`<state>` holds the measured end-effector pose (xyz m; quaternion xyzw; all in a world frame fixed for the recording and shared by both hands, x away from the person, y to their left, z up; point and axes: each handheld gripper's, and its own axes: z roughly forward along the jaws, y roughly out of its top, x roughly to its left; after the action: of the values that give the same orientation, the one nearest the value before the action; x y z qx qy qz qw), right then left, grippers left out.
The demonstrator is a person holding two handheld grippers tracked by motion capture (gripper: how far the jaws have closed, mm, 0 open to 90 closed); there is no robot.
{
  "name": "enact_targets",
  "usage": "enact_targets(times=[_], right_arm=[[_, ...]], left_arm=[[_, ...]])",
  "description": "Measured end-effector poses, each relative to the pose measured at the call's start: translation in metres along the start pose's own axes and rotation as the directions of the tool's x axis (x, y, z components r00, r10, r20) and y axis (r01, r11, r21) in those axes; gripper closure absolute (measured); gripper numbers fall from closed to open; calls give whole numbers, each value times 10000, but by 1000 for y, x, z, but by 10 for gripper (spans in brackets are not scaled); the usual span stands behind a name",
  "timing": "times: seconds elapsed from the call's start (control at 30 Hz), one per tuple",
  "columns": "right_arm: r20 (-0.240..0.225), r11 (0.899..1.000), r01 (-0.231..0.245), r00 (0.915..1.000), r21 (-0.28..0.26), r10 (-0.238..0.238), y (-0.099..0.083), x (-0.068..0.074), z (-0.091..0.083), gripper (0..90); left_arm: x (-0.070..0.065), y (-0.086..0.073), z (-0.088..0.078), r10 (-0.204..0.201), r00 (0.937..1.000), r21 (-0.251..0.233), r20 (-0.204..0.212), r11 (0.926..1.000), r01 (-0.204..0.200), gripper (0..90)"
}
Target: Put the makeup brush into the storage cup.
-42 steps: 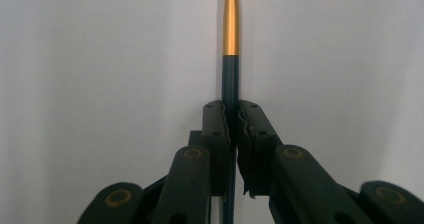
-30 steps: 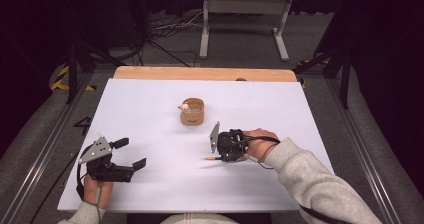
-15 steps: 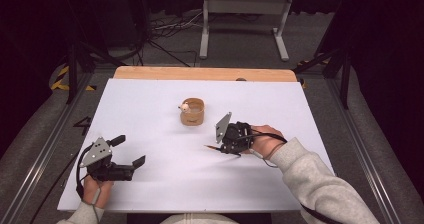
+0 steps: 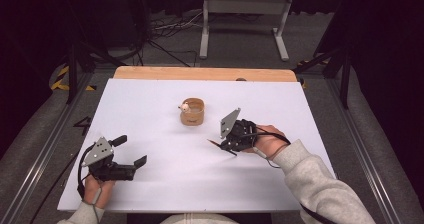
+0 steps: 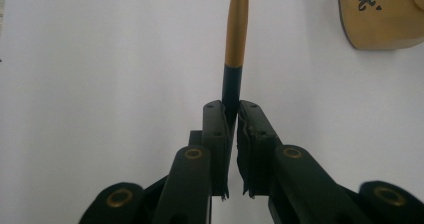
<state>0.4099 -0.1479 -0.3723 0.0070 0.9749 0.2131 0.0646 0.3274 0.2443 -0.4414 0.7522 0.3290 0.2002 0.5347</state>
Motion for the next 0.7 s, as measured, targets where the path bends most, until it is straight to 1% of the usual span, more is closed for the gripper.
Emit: enact_targets(times=[0.23, 0.3, 0.47, 0.5, 0.6, 0.7], right_arm=[[4, 10000, -70, 10000, -57, 70, -1, 1, 0, 834], [83, 9999, -109, 9999, -77, 110, -1, 1, -1, 835], [121, 9998, -142, 9998, -121, 143, 0, 2, -4, 836], [153, 9995, -181, 9997, -270, 185, 1, 2, -6, 836], [164, 9990, -237, 9996, -374, 243, 1, 2, -8, 836], [224, 9969, -305, 9992, -719, 322, 2, 1, -13, 835]], left_arm=[[0, 0, -1, 27, 10000, 14, 1, 10000, -27, 13], [1, 0, -1, 55, 10000, 14, 12, 10000, -55, 13], [1, -1, -1, -1, 10000, -17, 32, 10000, 1, 13], [1, -1, -1, -4, 10000, -12, 29, 10000, 4, 13], [1, -1, -1, -2, 10000, -14, 29, 10000, 2, 13], [1, -1, -1, 24, 10000, -14, 15, 10000, -24, 13]])
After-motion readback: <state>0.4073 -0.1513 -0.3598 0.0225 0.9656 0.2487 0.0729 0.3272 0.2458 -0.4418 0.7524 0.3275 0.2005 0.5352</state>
